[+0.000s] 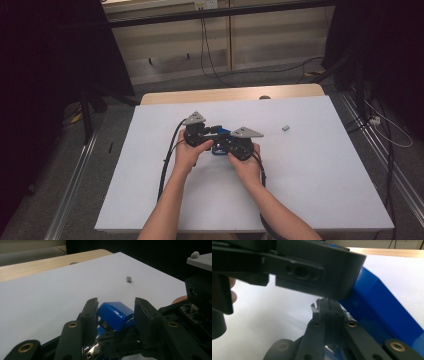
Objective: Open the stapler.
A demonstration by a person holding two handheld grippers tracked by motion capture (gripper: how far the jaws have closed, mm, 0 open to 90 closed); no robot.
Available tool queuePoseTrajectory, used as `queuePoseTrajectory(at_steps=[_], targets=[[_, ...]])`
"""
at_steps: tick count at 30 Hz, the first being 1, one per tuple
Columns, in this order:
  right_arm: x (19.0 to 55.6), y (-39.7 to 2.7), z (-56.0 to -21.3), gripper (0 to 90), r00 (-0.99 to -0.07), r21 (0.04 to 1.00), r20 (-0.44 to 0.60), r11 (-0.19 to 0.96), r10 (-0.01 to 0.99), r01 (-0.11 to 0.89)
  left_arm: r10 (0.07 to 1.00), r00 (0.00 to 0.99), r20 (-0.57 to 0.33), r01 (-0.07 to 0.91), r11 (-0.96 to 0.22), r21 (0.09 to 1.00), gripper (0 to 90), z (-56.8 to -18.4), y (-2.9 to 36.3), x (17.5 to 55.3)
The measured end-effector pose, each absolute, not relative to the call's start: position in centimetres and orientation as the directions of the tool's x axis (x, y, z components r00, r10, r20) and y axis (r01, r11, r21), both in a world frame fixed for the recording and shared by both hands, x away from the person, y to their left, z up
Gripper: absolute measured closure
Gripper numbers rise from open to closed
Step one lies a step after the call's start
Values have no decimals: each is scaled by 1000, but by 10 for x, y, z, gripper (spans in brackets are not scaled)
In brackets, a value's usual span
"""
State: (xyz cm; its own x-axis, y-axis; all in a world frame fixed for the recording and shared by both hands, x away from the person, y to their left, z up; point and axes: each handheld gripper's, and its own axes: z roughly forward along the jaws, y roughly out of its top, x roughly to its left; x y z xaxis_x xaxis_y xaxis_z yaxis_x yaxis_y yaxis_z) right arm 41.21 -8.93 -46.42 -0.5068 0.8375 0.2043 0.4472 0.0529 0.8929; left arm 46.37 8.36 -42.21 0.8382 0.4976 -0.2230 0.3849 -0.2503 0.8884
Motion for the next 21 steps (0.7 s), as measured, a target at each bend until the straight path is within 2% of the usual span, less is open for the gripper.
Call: queuePoseTrajectory(at_steps=[21], targets=[[414, -88, -465, 900, -490, 897, 220, 23, 843, 442, 500, 831, -246, 398, -222, 890, 552, -424, 83, 465]])
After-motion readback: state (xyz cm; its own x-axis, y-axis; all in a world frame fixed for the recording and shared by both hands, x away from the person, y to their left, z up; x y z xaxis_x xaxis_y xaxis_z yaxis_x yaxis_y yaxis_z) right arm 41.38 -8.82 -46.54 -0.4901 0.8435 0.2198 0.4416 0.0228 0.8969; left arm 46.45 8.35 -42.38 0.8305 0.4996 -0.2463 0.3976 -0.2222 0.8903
